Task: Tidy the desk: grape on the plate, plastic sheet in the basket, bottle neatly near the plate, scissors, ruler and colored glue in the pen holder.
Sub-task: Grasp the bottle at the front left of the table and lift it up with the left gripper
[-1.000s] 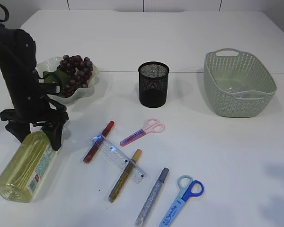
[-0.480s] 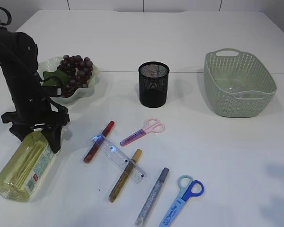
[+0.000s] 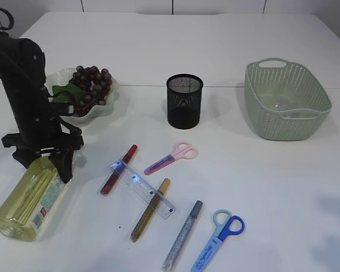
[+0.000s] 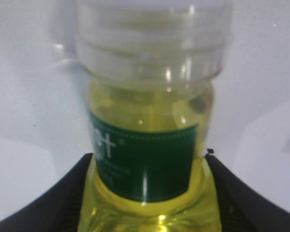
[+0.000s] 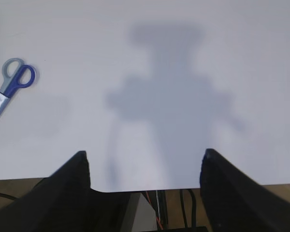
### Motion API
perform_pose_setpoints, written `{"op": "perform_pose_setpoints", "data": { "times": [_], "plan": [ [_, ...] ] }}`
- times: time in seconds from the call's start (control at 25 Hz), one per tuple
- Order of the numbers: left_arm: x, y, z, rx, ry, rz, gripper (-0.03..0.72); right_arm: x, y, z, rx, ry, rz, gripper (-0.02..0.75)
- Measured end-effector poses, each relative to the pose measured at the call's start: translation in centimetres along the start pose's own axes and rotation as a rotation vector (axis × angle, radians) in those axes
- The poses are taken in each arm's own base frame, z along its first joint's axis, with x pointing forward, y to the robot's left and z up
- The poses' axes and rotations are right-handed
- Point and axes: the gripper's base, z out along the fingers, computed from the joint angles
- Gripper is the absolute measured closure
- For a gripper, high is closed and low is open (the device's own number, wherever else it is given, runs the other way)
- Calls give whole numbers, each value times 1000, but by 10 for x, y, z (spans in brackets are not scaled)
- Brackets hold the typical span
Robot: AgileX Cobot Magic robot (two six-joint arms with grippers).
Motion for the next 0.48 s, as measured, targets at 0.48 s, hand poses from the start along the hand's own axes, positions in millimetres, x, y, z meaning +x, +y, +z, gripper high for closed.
{"op": "perform_pose_setpoints", "data": {
  "times": [0.48],
  "plan": [
    [5,1,-3,-6,-54,0,256,0,0,0,0,0,0,182]
  ]
}}
